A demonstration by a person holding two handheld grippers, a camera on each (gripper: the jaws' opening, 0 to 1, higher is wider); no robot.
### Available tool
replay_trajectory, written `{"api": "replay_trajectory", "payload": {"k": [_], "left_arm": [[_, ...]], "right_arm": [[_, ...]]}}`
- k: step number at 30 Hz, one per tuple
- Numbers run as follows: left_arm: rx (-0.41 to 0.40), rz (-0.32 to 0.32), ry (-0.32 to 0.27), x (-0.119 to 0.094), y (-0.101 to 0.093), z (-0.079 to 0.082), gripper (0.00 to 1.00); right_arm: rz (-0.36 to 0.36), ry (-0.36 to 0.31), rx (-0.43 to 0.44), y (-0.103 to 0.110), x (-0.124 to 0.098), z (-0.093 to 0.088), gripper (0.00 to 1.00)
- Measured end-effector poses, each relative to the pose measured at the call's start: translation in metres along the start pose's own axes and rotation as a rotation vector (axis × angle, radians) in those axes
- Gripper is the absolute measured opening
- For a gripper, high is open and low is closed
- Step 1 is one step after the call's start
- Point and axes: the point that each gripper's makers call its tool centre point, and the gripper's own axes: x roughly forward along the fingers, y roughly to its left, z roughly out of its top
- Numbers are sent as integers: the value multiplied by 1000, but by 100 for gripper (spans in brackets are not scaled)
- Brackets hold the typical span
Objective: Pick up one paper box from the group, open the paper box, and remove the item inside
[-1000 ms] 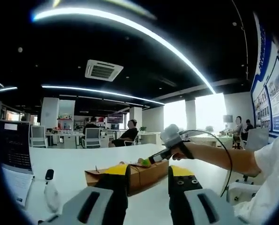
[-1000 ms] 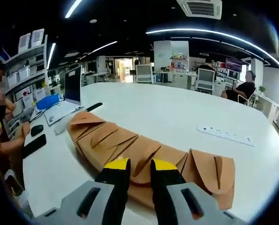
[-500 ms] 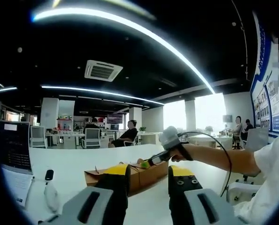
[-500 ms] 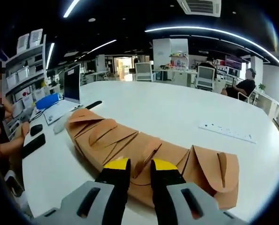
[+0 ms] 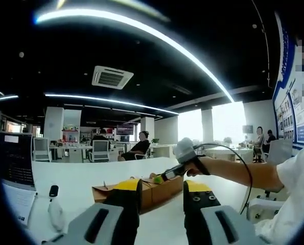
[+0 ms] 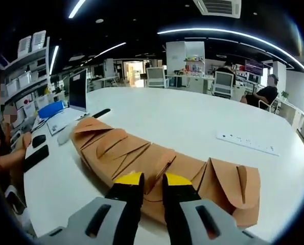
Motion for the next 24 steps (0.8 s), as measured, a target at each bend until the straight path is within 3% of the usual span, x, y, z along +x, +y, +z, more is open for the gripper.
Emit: {"api": "replay_trajectory", "payload": {"k": [24], "left_arm": [[0,-3,-5,0,-1,1,34]], "right_arm": [[-1,9,38,-4,-1,-1,8]]}}
